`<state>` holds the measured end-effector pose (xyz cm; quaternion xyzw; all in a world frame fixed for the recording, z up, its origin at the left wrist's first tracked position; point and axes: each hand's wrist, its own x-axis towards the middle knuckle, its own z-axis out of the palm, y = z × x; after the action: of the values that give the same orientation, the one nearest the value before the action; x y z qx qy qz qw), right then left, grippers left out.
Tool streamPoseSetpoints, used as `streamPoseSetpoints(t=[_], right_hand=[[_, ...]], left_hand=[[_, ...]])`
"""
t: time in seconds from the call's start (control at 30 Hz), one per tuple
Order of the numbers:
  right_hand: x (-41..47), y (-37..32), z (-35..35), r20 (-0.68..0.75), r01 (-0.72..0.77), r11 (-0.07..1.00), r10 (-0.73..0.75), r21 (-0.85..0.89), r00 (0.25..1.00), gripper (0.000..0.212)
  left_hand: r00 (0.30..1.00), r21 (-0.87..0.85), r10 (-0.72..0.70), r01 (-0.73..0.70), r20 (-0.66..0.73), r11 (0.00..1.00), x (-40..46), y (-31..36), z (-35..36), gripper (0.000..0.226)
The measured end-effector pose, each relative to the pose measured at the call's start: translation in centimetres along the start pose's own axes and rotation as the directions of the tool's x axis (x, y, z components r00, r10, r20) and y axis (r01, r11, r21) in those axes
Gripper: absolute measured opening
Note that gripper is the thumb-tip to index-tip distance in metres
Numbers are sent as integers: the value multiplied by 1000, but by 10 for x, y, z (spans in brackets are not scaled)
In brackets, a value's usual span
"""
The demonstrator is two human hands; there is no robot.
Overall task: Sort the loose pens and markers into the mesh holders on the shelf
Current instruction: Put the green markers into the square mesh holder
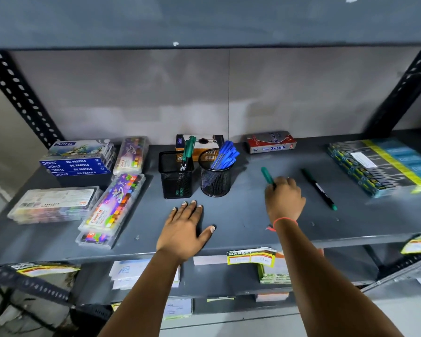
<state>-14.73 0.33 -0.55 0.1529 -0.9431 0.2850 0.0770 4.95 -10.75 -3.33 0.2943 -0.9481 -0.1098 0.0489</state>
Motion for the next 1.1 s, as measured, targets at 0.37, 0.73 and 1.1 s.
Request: streamPoseSetpoints(t=[0.37, 0.73, 1.1], right_hand=[[-3, -117, -59, -171, 82, 523, 124, 849, 977, 37], [-37, -165, -19, 46, 288, 761, -384, 581, 922, 72], [-39, -163, -2, 261, 425, 866, -488, 263, 833, 46]], left_hand=[[1000, -77, -1, 1, 3, 997, -2, -16, -9, 84], [998, -75, -44, 41, -33, 996, -12, -30, -15, 73], [998, -60, -41, 38, -45, 998, -11, -32, -13, 88]])
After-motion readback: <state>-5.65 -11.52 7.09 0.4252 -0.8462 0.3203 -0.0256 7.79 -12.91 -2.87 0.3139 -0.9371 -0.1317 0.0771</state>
